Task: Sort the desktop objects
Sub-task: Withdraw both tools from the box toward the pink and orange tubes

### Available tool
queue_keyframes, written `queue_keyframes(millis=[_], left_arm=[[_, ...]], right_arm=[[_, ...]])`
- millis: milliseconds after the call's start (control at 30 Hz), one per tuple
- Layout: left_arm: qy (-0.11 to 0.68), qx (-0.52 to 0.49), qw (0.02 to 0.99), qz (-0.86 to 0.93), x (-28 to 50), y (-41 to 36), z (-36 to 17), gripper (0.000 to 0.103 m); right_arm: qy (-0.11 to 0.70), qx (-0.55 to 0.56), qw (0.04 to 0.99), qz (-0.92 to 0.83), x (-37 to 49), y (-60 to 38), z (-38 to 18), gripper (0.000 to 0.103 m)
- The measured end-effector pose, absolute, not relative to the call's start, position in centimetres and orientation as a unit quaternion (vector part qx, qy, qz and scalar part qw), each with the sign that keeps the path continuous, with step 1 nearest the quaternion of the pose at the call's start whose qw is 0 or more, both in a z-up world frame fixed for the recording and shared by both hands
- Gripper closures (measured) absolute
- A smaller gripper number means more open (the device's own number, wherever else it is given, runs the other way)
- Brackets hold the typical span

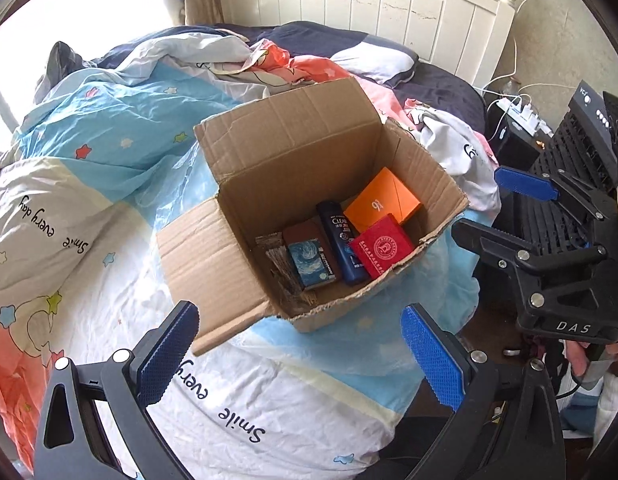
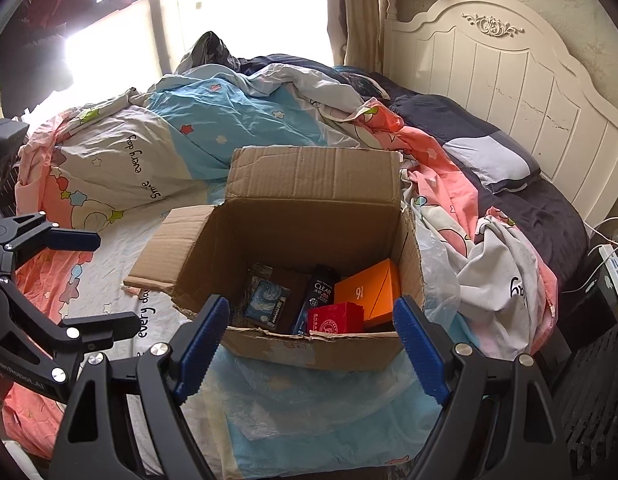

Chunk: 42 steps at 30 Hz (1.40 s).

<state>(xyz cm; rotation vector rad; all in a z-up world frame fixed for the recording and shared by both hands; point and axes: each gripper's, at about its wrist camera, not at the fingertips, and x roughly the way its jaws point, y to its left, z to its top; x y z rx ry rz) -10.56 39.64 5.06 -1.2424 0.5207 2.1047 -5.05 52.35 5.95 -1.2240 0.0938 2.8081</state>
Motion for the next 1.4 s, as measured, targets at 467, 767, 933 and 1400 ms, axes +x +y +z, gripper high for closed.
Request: queue_keyframes(millis=[467, 767, 933, 1400], left_arm=[[0.167, -0.466, 0.33, 0.804, -7.9, 35.5, 8.5, 0.0], [0.15, -0.467, 0.332, 0.806, -6.9, 33.4, 9.5, 0.0], [0.148, -0.463, 0.312, 0.816, -6.6, 31.3, 9.4, 0.0], [0.1, -0.464, 0.245, 0.845, -7.6, 23.1, 8.6, 0.0]], right_arm=[[0.021, -0.385, 0.053, 0.921, -2.0, 48.4, 8.2, 0.021], [0.017, -0.389, 0.045, 0.92, -0.8, 45.7, 8.5, 0.021], [0.008, -0.389, 0.034, 0.92, -0.7, 43.8, 8.7, 0.021], [-0.019, -0.399, -0.026, 0.916, -2.9, 37.7, 8.4, 0.021]])
